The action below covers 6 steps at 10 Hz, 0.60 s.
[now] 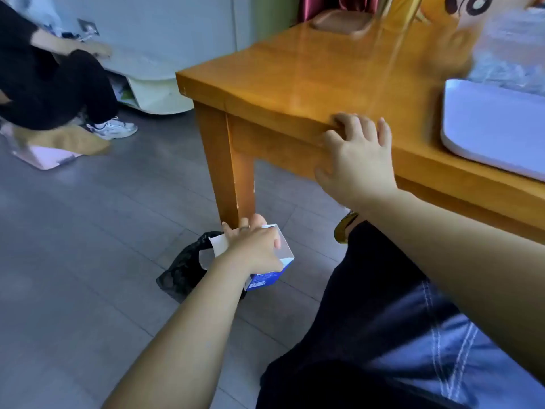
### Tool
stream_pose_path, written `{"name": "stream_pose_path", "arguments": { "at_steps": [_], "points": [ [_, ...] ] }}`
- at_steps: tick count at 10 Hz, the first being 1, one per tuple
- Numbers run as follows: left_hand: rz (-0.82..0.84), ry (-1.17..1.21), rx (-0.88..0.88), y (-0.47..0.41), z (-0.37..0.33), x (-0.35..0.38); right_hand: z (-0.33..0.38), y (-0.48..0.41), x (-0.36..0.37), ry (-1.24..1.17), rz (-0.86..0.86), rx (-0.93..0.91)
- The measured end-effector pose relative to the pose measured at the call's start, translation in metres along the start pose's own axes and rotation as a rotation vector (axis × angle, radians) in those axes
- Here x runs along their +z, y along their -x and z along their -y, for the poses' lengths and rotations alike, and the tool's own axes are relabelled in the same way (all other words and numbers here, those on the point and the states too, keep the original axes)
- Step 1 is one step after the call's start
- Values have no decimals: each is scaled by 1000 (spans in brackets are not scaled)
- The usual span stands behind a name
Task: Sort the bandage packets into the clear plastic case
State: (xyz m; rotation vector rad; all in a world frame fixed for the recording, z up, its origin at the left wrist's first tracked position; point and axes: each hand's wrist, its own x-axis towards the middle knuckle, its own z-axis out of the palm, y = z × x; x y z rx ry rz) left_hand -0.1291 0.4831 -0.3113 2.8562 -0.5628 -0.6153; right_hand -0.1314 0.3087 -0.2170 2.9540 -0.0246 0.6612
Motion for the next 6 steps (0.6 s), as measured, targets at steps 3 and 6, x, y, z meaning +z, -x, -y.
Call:
{"name": "stream_pose_path", "arguments": {
  "at_steps": [3, 6],
  "points": [
    [-355, 302, -398, -42, 66, 107, 13, 7, 29, 89, -267, 58],
    [-223, 436, -499, -76, 104, 114, 14, 0, 45, 41, -438, 97]
  ]
}}
